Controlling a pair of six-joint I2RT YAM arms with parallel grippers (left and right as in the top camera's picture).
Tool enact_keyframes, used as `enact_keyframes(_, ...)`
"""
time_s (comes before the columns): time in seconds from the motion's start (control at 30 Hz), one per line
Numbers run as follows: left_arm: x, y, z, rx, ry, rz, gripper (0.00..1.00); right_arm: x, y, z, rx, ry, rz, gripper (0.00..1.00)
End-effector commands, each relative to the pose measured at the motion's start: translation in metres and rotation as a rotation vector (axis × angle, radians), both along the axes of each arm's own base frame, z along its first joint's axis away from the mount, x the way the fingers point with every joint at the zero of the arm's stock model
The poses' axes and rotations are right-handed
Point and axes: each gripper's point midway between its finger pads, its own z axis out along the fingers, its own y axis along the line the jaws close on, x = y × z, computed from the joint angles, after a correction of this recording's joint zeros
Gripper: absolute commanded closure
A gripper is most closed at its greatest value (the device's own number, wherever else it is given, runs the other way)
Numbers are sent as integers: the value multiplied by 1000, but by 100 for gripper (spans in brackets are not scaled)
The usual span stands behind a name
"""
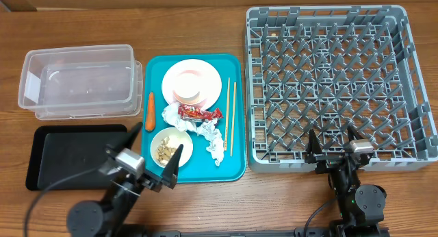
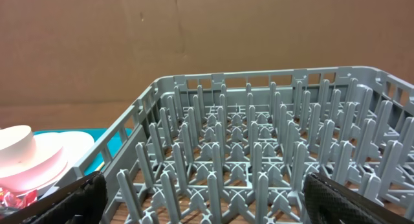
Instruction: Sort waste into correct bins and load items into the dishwasher
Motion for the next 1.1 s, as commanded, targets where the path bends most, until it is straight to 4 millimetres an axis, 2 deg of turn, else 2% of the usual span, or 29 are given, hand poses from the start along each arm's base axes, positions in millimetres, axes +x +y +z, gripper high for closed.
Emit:
enact_keyframes(0.0,13,-3,32,8,86,-18,0,0,2,-1,-6,-7,12,0)
enact_keyframes(0.13,39,-5,43,18,305,-21,0,0,2,-1,3,-5,12,0)
enact_keyframes(0.2,57,-6,42,23,449,-24,0,0,3,-1,44,0,11,0)
enact_keyframes(0.3,78,-7,37,25,575,-26,0,0,3,-1,121,10,9,0)
enact_keyframes(0.43,102,-17,19,8,689,-86,0,0,3,0,213,17,9,0)
enact_keyframes(0.5,114,-22,0,-4,761,-115,0,-1,8,-1,290,34,35,0)
enact_keyframes(0.6,121,-29,-19,-74,876,-134,0,-4,20,1,349,50,105,0)
enact_keyframes(0.7,125,-36,-30,-102,929,-178,0,-8,29,11,353,56,162,0)
enact_keyframes(0.8,128,-37,-38,-106,959,-183,0,-15,27,45,353,-1,164,0)
enact_keyframes(0.97,129,-37,-42,-105,972,-182,0,-32,22,136,358,-140,169,0)
enact_keyframes(1.07,134,-36,-40,-99,945,-172,0,-30,24,178,356,-134,180,0)
